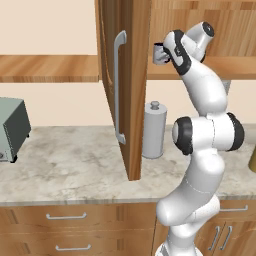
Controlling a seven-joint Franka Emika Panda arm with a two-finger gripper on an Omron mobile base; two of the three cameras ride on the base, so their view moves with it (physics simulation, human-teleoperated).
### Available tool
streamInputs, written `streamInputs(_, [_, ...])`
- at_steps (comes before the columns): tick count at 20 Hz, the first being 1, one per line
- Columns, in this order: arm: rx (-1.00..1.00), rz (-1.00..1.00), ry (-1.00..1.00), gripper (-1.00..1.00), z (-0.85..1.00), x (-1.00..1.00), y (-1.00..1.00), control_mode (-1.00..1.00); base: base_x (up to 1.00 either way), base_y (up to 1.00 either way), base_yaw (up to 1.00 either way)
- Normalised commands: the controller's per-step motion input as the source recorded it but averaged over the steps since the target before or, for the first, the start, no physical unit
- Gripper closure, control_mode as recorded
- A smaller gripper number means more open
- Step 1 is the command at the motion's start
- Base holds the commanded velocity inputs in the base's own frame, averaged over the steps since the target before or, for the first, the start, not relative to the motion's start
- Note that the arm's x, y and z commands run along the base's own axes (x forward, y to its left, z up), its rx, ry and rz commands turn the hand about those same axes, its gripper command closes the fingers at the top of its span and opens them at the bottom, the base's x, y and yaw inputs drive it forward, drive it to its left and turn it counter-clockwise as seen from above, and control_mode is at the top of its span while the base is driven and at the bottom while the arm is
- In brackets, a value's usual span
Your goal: There is a tray on the dining counter. Grab the cup, mug, and pitcher and place them on the tray. The pitcher may be placed next to the tray if it cannot fit the tray.
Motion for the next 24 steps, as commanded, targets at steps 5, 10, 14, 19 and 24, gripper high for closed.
streamInputs(5, [0.00,0.04,0.04,1.00,-0.07,0.24,0.00,-1.00,0.00,0.00,0.00])
streamInputs(10, [0.00,0.02,0.01,1.00,-0.01,0.06,0.00,-1.00,0.00,0.00,0.00])
streamInputs(14, [0.00,0.00,0.00,1.00,-0.08,-0.04,0.00,-1.00,0.00,0.00,0.00])
streamInputs(19, [0.02,0.00,-0.05,1.00,0.00,-0.26,-0.04,-1.00,0.00,0.00,0.00])
streamInputs(24, [0.01,0.00,-0.07,1.00,0.00,-0.42,-0.16,-1.00,0.00,0.00,0.00])
